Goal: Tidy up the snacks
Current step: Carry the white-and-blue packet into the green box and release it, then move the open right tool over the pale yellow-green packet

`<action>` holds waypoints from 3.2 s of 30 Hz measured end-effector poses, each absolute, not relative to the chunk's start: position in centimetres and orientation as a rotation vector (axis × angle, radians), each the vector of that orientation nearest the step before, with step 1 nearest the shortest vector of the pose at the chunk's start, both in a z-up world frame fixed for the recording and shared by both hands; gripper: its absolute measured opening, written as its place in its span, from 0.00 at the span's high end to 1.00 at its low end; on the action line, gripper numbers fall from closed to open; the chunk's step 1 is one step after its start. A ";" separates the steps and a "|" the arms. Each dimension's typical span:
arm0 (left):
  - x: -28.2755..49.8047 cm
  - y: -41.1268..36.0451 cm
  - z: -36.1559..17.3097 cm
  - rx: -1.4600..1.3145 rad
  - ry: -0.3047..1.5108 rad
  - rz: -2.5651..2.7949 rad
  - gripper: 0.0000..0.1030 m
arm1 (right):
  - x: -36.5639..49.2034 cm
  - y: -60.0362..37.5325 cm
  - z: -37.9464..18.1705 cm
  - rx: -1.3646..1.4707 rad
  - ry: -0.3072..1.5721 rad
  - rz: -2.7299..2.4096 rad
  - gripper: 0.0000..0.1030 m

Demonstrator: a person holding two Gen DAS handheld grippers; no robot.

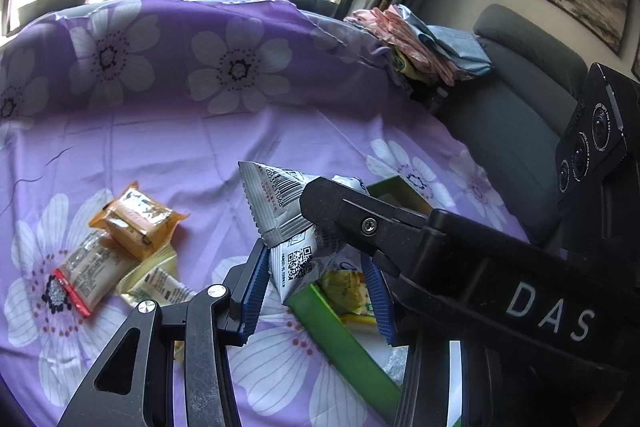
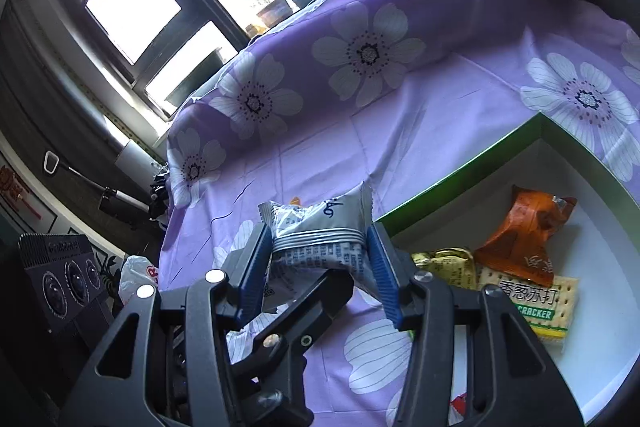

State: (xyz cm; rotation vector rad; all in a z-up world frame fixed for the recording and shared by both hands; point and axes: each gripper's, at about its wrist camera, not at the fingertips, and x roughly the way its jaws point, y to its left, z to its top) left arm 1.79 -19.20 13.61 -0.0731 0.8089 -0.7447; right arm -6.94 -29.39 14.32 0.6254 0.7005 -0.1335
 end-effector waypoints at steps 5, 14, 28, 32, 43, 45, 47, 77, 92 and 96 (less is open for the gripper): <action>1.6 -22.6 13.3 -0.035 0.841 -0.805 0.55 | -8.6 -32.0 14.2 0.684 0.692 -0.216 0.50; 0.8 -27.4 12.3 0.030 0.884 -0.891 0.55 | -11.0 -36.0 13.0 0.803 0.716 -0.296 0.47; 0.3 -31.2 9.8 0.035 1.006 -0.959 0.55 | -13.3 -39.6 11.2 0.881 0.747 -0.448 0.46; 0.3 -31.1 9.5 0.027 1.021 -0.956 0.55 | -13.5 -40.0 10.9 0.891 0.758 -0.476 0.46; 0.6 -26.3 12.0 -0.018 0.944 -0.881 0.55 | -13.8 -39.1 12.7 0.820 0.686 -0.505 0.20; 0.5 -24.6 12.6 -0.032 0.920 -0.851 0.54 | -13.8 -38.7 13.2 0.798 0.672 -0.504 0.19; 0.4 -22.6 13.1 -0.045 0.898 -0.816 0.50 | -13.7 -38.4 13.5 0.782 0.661 -0.497 0.18; 2.8 3.5 6.6 -0.294 0.958 -0.084 0.21 | -3.0 -23.3 10.7 0.413 0.889 -0.188 0.14; 3.3 3.7 5.7 -0.265 1.010 -0.038 0.21 | 3.1 -17.3 3.6 0.072 1.128 -0.139 0.18; 3.3 3.7 5.6 -0.265 1.020 -0.041 0.21 | 3.3 -17.1 2.8 0.009 1.148 -0.152 0.33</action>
